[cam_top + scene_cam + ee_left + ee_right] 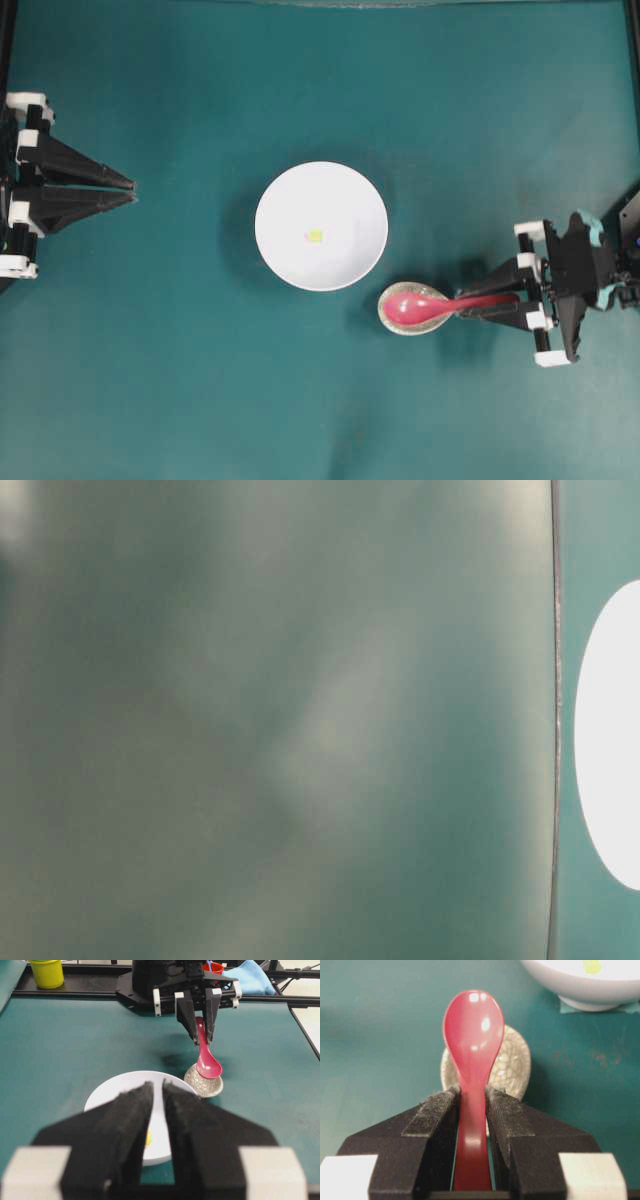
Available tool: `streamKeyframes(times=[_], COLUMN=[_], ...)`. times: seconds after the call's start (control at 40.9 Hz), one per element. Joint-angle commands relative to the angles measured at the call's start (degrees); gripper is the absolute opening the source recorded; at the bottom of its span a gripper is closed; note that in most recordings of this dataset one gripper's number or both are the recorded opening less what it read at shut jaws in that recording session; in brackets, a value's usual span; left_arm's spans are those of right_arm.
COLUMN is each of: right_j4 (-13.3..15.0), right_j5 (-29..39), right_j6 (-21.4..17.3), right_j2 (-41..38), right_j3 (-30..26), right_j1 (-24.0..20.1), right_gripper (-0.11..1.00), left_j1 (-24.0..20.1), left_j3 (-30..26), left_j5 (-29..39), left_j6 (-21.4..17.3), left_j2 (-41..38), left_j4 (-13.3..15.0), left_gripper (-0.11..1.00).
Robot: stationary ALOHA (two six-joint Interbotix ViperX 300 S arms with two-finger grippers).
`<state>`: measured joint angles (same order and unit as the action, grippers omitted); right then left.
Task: Scoop the yellow hexagonal prism block from the bowl with a spoon using the right arm.
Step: 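Lift the pink spoon out of the spoon rest with the right gripper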
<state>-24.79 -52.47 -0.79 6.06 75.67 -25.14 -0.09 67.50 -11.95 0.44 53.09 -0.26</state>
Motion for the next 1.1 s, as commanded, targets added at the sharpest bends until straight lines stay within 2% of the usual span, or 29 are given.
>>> streamKeyframes(times=[0.0, 0.44, 0.733, 1.076], right_j4=[-0.09, 0.09, 0.09, 0.35], right_j5=[2.55, 13.27, 28.92, 44.91], right_j6=[-0.09, 1.41, 6.24, 9.49], right_j2=[3.69, 17.14, 24.17, 23.99], right_j3=[-1.05, -3.16, -8.35, -17.14], right_j1=[0.97, 6.15, 11.87, 20.74], right_gripper=[0.25, 0.25, 0.25, 0.25], left_j1=[-0.09, -0.09, -0.09, -0.09], left_j3=[-1.32, -1.32, -1.49, -1.58], left_j5=[-0.53, -0.53, -0.44, -0.09], left_j6=[0.00, 0.09, 0.00, -0.09], left_j2=[-0.26, -0.18, 0.79, 1.93], left_j4=[-0.09, -0.09, -0.18, -0.09], left_gripper=[0.16, 0.16, 0.16, 0.16])
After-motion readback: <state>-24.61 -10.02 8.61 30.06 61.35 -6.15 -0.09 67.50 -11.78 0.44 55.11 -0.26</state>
